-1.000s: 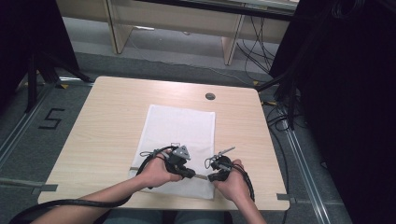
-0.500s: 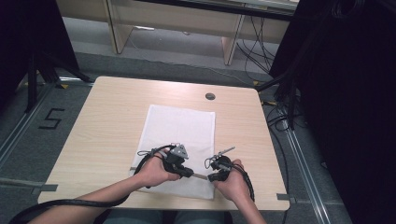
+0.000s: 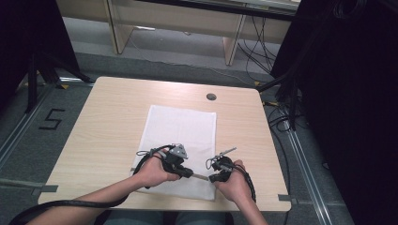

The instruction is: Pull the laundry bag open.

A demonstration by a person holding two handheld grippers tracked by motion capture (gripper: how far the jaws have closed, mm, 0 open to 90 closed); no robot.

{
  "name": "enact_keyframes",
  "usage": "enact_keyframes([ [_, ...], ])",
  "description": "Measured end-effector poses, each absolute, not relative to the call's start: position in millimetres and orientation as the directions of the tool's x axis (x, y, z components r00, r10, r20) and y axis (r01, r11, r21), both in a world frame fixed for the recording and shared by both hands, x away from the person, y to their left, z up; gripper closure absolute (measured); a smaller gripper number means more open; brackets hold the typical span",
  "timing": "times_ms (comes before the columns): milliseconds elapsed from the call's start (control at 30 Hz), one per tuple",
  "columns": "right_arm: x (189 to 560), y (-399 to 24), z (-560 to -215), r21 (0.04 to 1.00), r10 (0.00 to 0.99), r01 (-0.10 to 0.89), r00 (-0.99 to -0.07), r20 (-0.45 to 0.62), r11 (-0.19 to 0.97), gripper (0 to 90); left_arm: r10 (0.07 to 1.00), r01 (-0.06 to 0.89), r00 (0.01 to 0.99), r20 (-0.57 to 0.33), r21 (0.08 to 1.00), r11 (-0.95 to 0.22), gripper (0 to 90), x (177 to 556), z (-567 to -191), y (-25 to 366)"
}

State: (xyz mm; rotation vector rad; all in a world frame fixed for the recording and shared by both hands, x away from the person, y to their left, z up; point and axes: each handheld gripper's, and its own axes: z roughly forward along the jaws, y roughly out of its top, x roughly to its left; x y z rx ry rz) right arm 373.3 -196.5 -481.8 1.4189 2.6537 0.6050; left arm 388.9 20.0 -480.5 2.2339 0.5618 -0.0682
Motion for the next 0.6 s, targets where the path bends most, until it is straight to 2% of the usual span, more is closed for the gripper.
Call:
enact_keyframes([
  [600,373.2,-196.5,-482.0,0.374,0.812,0.785,-0.570,0.125,0.494,90.0,0.365,0.407,0.904,-0.222,0.710,-0.575,87.3,389.6,-478.8,26.6],
])
